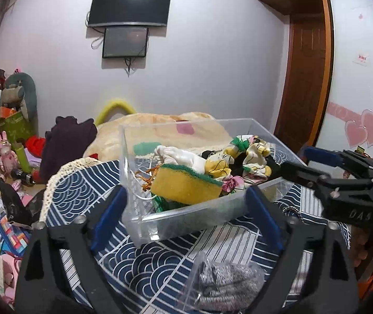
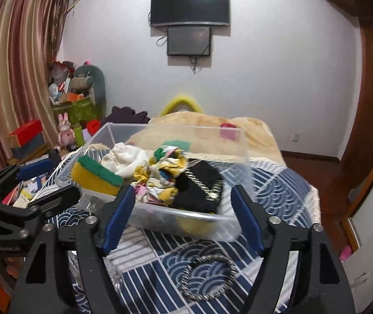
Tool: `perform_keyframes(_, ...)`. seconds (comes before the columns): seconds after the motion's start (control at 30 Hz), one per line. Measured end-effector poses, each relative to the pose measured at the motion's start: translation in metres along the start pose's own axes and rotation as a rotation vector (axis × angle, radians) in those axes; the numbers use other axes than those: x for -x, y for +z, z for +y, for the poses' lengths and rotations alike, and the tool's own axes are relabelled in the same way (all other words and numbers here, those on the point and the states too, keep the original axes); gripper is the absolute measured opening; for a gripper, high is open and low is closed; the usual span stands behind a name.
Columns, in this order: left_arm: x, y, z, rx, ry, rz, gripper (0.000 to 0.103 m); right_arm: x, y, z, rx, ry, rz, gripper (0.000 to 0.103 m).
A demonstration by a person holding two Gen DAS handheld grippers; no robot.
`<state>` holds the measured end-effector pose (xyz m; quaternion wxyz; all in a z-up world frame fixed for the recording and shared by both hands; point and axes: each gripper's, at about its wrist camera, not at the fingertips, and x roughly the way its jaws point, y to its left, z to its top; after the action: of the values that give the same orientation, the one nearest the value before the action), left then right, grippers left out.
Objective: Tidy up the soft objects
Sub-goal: 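Place the beaded bracelet with the right tool while the left places socks bag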
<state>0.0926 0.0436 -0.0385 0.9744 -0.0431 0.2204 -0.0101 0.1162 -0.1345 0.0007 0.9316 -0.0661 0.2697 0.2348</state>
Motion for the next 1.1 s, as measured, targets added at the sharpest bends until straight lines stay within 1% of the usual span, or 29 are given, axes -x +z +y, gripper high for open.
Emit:
perform_keyframes(0.03, 0.005, -0.001, 0.000, 0.000, 0.005, -0.006, 0.102, 0.004, -0.001, -0.003, -0.007, -0.008, -0.006, 0.078)
perform_keyframes(0.1, 0.012, -0.004, -0.002, 0.001, 0.012, -0.011, 0.102, 0.010, -0.005, -0.007, -0.019, -0.023, -0.007, 0.080)
perform_keyframes(0.17, 0.016, -0.010, -0.004, -0.001, 0.004, 0.005, 0.102, 0.013, -0.012, -0.012, -0.032, -0.028, 0.008, 0.080)
perform_keyframes(0.3, 0.015, -0.022, -0.010, -0.003, -0.020, 0.057, 0.102, 0.005, -0.028, -0.014, -0.037, -0.035, 0.066, 0.080)
perform_keyframes(0.43, 0.007, -0.037, -0.019, -0.005, -0.058, 0.129, 0.102, -0.008, -0.041, -0.019, -0.064, -0.024, 0.132, 0.080)
perform_keyframes(0.6, -0.005, -0.053, -0.029, -0.028, -0.051, 0.182, 0.102, -0.017, -0.058, -0.026, -0.094, -0.008, 0.200, 0.080)
perform_keyframes(0.8, -0.021, -0.069, -0.032, -0.003, -0.053, 0.264, 0.102, -0.023, -0.070, -0.033, -0.123, -0.012, 0.248, 0.080)
perform_keyframes(0.87, -0.027, -0.073, -0.029, 0.019, -0.064, 0.292, 0.102, -0.021, -0.075, -0.035, -0.132, -0.017, 0.254, 0.073)
perform_keyframes(0.93, -0.032, -0.077, -0.027, 0.038, -0.072, 0.304, 0.102, -0.018, -0.076, -0.035, -0.131, -0.032, 0.253, 0.060)
perform_keyframes(0.97, -0.032, -0.078, -0.026, 0.038, -0.071, 0.294, 0.102, -0.017, -0.076, -0.038, -0.130, -0.042, 0.249, 0.056)
perform_keyframes(1.0, -0.030, -0.079, -0.027, 0.036, -0.072, 0.287, 0.099, -0.017, -0.076, -0.040, -0.130, -0.047, 0.247, 0.051)
perform_keyframes(1.03, -0.030, -0.079, -0.027, 0.036, -0.078, 0.283, 0.091, -0.016, -0.077, -0.042, -0.131, -0.051, 0.246, 0.047)
perform_keyframes(1.07, -0.027, -0.080, -0.027, 0.038, -0.084, 0.279, 0.088, -0.015, -0.078, -0.043, -0.128, -0.059, 0.244, 0.046)
perform_keyframes(1.1, -0.027, -0.080, -0.027, 0.039, -0.087, 0.276, 0.082, -0.014, -0.079, -0.043, -0.121, -0.066, 0.241, 0.042)
